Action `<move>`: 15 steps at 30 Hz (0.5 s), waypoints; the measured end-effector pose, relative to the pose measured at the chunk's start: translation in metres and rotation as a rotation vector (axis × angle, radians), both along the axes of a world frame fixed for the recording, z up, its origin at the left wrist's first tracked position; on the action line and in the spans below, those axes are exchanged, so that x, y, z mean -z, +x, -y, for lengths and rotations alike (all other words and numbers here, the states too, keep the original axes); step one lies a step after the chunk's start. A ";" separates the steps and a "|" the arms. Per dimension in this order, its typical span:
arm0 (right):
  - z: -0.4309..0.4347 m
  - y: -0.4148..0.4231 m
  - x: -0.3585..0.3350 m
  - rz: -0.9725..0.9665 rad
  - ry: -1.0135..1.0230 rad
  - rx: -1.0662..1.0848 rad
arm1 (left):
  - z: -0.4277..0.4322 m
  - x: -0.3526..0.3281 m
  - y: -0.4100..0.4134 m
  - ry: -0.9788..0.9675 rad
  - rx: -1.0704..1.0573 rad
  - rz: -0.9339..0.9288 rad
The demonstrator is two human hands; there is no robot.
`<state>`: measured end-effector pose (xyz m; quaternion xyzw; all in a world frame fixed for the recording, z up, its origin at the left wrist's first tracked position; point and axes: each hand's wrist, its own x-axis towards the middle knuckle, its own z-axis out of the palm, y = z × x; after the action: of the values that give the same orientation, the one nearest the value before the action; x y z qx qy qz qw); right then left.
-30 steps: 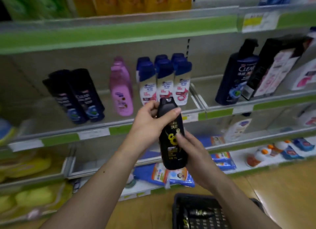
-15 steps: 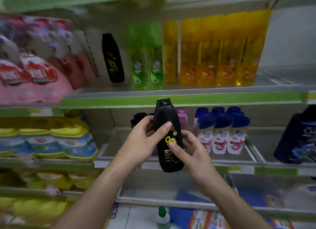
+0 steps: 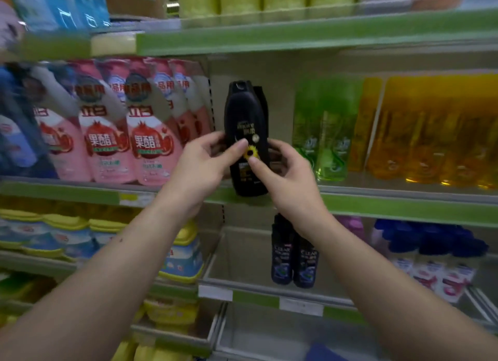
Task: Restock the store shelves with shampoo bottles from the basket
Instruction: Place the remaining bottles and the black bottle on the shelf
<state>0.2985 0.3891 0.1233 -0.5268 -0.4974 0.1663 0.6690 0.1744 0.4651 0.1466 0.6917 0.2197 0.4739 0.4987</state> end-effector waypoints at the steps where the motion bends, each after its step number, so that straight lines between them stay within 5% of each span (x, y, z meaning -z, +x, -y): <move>1: -0.010 0.001 -0.007 0.068 -0.002 0.062 | -0.012 -0.007 0.002 0.023 -0.010 -0.003; 15: -0.095 0.031 -0.013 0.245 -0.331 0.401 | -0.107 0.007 0.058 0.083 -0.062 -0.157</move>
<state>0.3293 0.4841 0.1364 -0.7327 -0.4264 0.0446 0.5286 0.2320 0.5725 0.1399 0.7397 0.2596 0.4419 0.4361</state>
